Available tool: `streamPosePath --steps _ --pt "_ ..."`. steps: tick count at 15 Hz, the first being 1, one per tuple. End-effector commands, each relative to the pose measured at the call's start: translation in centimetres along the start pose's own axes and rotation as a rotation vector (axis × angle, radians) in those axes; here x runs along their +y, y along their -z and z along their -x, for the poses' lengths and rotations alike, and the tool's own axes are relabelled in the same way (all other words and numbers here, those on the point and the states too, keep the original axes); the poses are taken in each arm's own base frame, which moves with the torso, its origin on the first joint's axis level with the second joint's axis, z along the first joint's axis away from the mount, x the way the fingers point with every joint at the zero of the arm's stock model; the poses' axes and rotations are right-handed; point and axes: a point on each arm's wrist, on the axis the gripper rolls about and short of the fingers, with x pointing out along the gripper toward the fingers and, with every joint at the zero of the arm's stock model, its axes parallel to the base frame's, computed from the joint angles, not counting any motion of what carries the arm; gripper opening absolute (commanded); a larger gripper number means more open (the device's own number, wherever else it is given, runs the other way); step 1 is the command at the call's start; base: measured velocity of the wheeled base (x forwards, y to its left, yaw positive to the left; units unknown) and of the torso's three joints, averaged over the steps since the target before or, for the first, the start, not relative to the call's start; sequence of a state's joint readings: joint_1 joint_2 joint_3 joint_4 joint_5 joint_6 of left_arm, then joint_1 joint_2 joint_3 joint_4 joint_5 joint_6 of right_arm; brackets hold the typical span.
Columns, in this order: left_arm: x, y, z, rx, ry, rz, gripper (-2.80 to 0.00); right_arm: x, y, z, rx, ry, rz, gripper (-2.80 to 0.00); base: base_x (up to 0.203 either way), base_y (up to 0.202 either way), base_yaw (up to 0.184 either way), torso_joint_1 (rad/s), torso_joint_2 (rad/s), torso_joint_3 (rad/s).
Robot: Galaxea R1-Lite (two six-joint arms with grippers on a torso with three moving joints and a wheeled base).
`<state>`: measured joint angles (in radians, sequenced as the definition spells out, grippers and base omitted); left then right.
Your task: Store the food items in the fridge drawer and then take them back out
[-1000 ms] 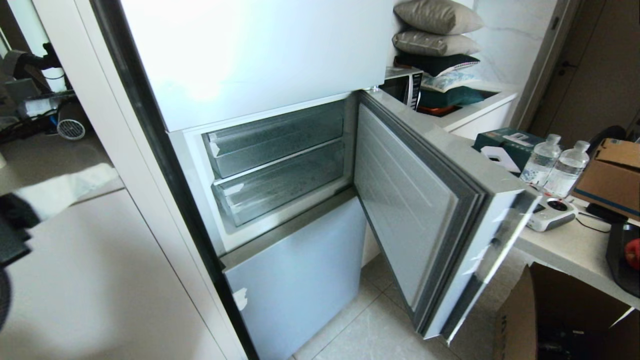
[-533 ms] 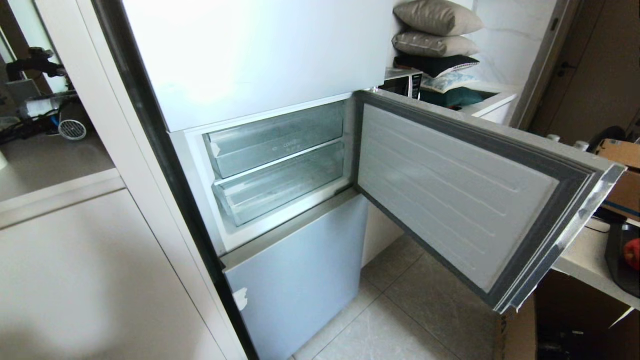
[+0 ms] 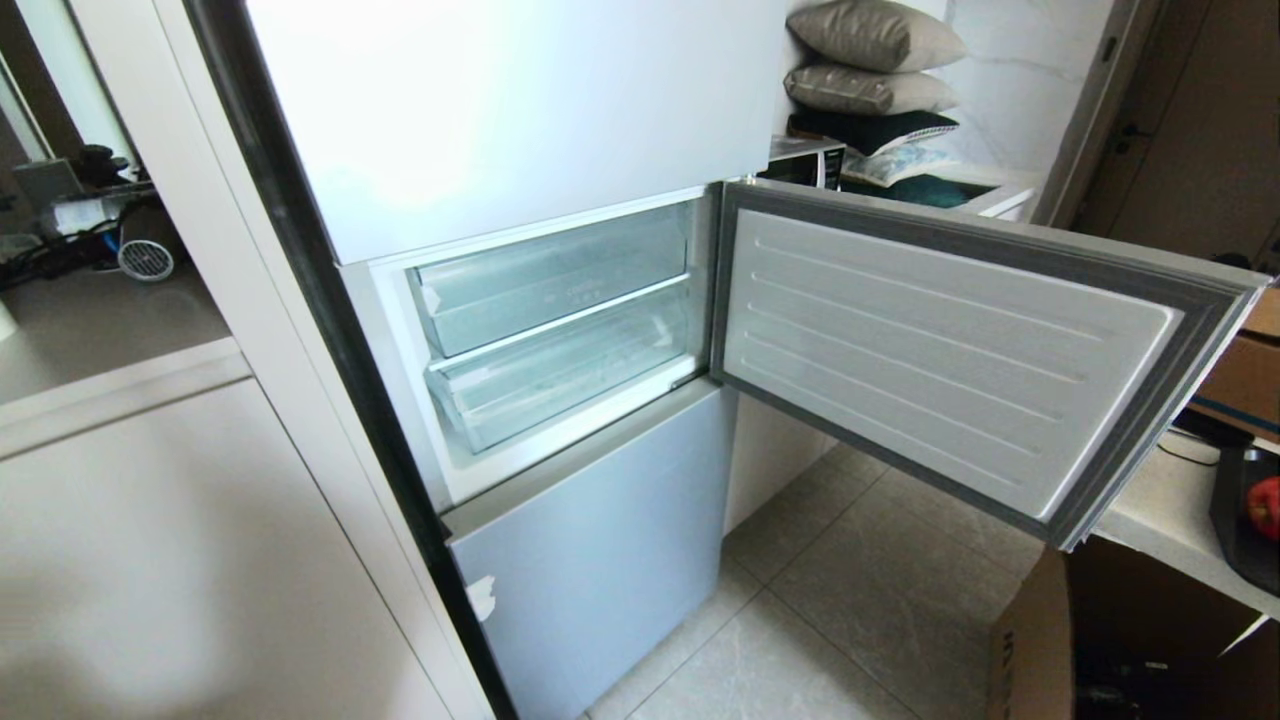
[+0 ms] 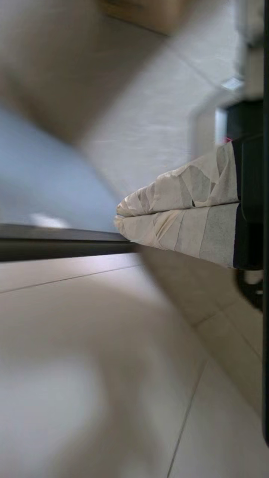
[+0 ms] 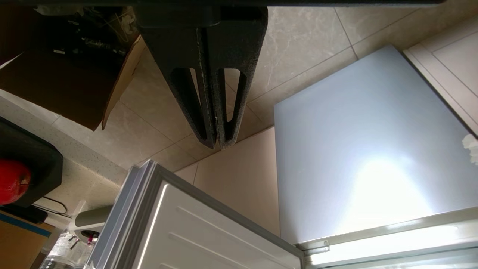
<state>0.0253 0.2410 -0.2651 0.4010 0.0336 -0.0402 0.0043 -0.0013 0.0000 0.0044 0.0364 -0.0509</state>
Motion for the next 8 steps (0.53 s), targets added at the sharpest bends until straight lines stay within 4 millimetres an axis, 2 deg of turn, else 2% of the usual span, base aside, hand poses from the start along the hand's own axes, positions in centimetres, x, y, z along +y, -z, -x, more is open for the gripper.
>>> streamPosePath --steps 1,5,7,8 --pt "0.1 2.8 -0.7 0.024 0.011 -0.023 -2.8 0.0 0.0 0.0 0.001 -0.001 0.0 -2.8 0.0 0.0 0.0 0.0 0.0 0.0" --pt "0.1 4.0 -0.3 -0.192 0.036 -0.116 -2.8 0.0 0.0 0.0 0.001 0.0 -0.003 -2.8 0.0 0.0 0.0 0.0 0.0 0.0" --pt "0.1 3.3 -1.1 -0.37 0.041 -0.125 -2.8 0.0 0.0 0.0 0.0 0.0 -0.002 -2.8 0.0 0.0 0.0 0.0 0.0 0.0" --pt "0.0 3.1 -1.2 -0.406 0.043 -0.133 -2.8 0.0 0.0 0.0 0.001 0.0 -0.002 -2.8 0.0 0.0 0.0 0.0 0.0 0.0"
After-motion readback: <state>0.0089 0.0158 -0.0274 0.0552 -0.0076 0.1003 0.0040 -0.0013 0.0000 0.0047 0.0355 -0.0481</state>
